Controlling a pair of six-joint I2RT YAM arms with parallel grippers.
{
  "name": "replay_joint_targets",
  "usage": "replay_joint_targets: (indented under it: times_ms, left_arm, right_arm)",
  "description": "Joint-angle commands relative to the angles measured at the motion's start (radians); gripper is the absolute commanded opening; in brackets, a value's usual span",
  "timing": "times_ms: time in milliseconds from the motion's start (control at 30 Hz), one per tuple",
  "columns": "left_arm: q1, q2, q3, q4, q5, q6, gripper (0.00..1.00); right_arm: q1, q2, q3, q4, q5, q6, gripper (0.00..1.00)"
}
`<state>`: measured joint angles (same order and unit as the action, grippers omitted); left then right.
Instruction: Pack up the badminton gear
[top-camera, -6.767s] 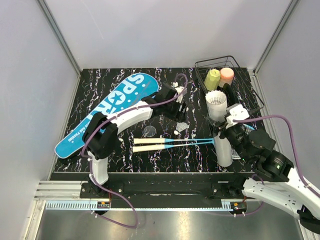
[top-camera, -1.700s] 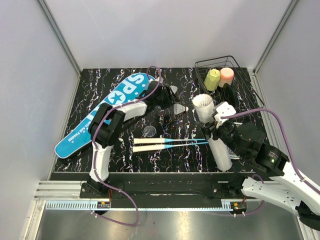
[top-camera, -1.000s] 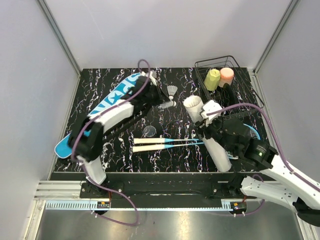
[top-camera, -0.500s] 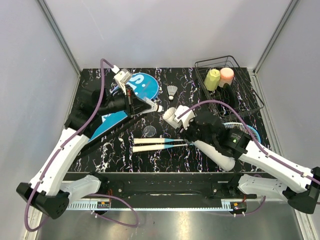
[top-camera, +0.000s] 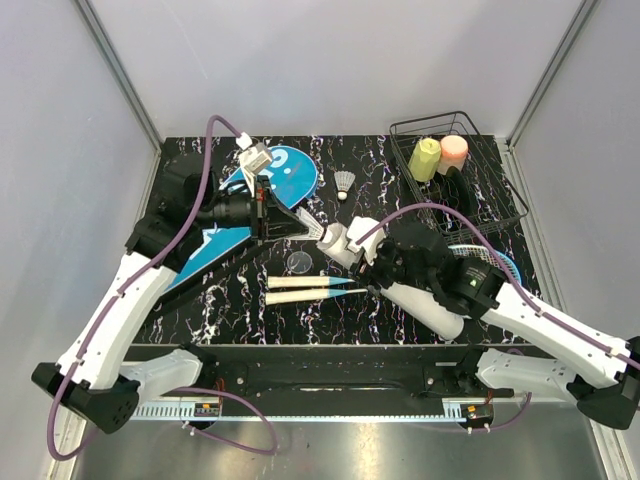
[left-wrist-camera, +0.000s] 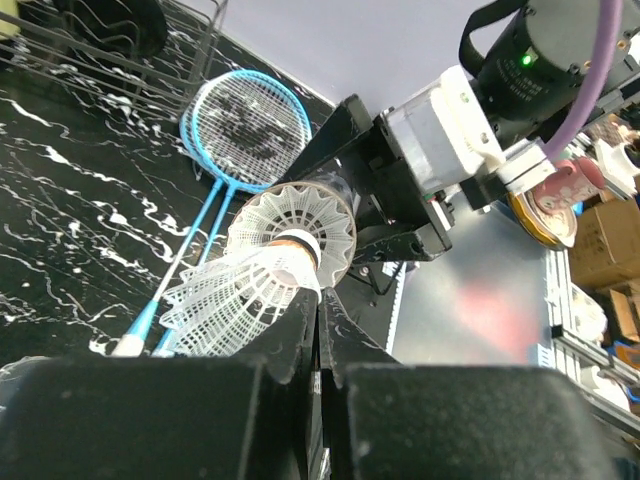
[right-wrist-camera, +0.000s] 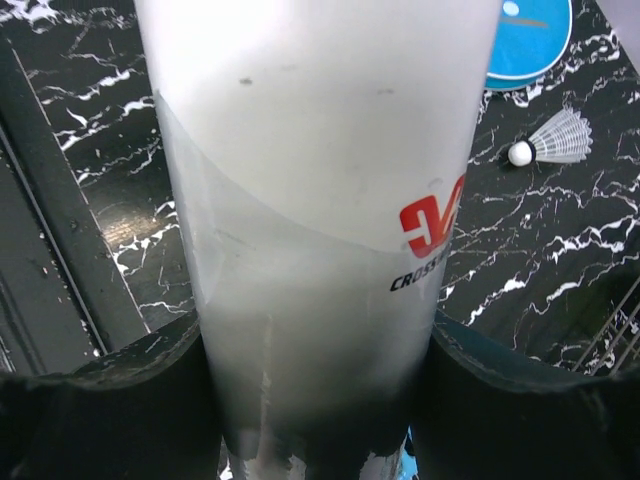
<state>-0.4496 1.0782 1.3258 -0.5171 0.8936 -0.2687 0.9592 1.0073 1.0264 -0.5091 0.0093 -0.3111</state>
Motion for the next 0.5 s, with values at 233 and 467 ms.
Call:
replay_joint_targets:
  times_ms: [233, 467]
  left_arm:
    - [-0.098, 0.114, 0.081, 0.018, 0.128, 0.000, 0.02]
    - [-0.109, 0.100, 0.035, 0.172, 0.157, -0.087, 0.68]
  right_arm:
    - [0.006, -0.058, 0.020, 0.086, -0.075, -0.023, 0.32]
    - [0.007, -0.081, 0.008, 0.098, -0.083, -0.016, 0.32]
